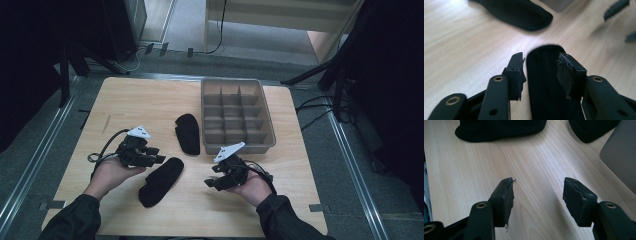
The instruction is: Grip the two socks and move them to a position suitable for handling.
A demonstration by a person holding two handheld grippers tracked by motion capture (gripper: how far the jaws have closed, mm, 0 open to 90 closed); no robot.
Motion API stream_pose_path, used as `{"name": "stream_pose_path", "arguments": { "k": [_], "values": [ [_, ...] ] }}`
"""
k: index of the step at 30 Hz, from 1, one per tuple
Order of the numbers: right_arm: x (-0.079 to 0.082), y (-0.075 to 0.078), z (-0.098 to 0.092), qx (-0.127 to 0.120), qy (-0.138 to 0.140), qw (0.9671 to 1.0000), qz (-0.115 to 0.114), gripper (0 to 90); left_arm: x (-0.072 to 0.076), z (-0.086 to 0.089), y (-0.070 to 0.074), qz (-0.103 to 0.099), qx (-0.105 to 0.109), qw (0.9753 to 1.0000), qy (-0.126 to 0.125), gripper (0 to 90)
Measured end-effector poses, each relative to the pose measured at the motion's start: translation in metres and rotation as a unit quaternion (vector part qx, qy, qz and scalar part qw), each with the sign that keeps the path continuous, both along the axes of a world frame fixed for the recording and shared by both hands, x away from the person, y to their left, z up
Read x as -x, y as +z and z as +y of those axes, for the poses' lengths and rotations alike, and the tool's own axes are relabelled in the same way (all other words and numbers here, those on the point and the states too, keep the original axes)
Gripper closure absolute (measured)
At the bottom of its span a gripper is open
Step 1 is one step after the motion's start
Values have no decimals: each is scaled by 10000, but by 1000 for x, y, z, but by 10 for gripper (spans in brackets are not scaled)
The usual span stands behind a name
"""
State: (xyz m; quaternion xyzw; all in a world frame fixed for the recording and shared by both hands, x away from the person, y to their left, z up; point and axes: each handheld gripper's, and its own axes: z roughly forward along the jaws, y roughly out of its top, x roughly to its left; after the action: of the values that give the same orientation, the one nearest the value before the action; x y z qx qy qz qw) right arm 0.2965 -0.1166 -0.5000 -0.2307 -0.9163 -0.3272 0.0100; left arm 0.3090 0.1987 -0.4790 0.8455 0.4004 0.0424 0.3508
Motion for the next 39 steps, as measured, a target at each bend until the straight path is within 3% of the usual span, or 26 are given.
{"name": "stream_pose_path", "arguments": {
  "k": [14, 23, 25, 30, 37, 39],
  "values": [
    [4, 0, -12, -13, -163, 9999, 4, 416, -48, -26, 3, -41, 123, 9993, 340, 451],
    [8, -1, -20, 6, -305, 9995, 7, 416, -76, -47, -7, -72, -101, 9989, 444, 434],
    [8, -2, -22, 15, -328, 9995, 3, 416, -81, -51, -13, -31, -71, 9989, 465, 431],
    [10, -3, -25, 21, -375, 9993, 6, 416, -87, -63, -27, 89, -176, 9989, 434, 417],
    [12, -3, -31, 51, -452, 9990, -13, 416, -92, -76, -40, 67, -315, 9985, 433, 416],
    [12, -3, -32, 32, -482, 9988, -13, 416, -92, -78, -44, 47, -446, 9984, 350, 417]
  ]
}}
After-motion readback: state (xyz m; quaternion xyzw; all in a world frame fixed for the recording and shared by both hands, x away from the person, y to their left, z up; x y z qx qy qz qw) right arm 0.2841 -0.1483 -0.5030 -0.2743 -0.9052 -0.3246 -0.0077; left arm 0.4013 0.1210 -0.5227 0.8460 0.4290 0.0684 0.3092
